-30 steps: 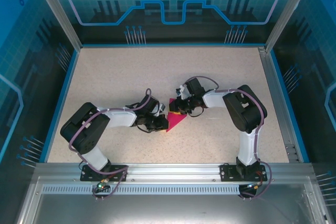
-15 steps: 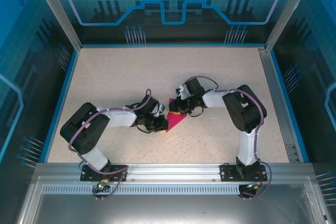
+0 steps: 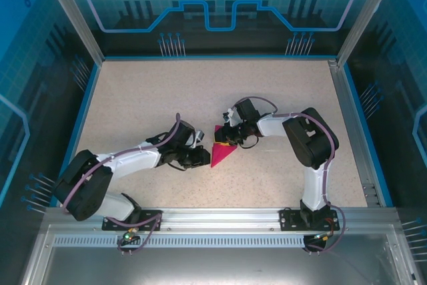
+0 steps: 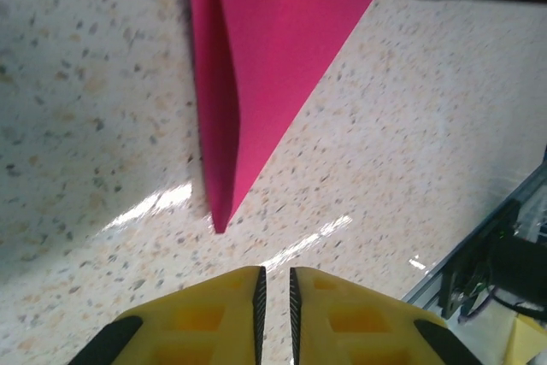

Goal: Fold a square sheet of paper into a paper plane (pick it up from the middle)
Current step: Fourth fold the wing at the center of the table.

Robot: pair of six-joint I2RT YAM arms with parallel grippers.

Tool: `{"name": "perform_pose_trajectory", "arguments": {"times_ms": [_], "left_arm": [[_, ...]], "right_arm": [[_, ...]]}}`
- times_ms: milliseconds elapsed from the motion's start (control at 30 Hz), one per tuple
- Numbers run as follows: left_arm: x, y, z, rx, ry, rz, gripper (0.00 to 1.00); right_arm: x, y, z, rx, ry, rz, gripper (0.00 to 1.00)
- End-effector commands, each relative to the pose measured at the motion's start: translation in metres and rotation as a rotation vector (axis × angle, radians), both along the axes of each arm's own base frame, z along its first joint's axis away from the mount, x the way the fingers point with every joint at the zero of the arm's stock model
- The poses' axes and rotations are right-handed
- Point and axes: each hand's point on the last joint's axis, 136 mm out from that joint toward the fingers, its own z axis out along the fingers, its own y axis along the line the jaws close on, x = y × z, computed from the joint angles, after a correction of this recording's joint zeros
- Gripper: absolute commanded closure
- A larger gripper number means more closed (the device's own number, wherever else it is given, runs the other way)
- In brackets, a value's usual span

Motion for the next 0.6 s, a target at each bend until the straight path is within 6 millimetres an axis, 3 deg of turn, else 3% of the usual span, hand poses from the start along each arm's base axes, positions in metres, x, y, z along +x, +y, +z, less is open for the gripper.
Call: {"name": "perform_pose_trajectory", "arguments": {"times_ms": [0, 167, 300, 567], "left_arm": [[0.02, -0.015, 0.015, -0.062, -0.04, 0.037, 0.82], [0.042, -0.034, 0.016, -0.11, -0.047, 0.046, 0.83], [0.049, -0.039, 0.001, -0.096, -0.026, 0.049, 0.83], [0.034, -0.036, -0.035, -0.063, 0.069, 0.034, 0.83]], "right_arm": [[-0.02, -0.029, -0.061, -0.206, 0.086, -0.024, 0.72], [-0.022, -0.029, -0.064, -0.208, 0.095, -0.021, 0.72], [-0.022, -0.029, -0.065, -0.207, 0.097, -0.022, 0.72], [-0.024, -0.03, -0.065, -0.212, 0.101, -0.02, 0.72]]}}
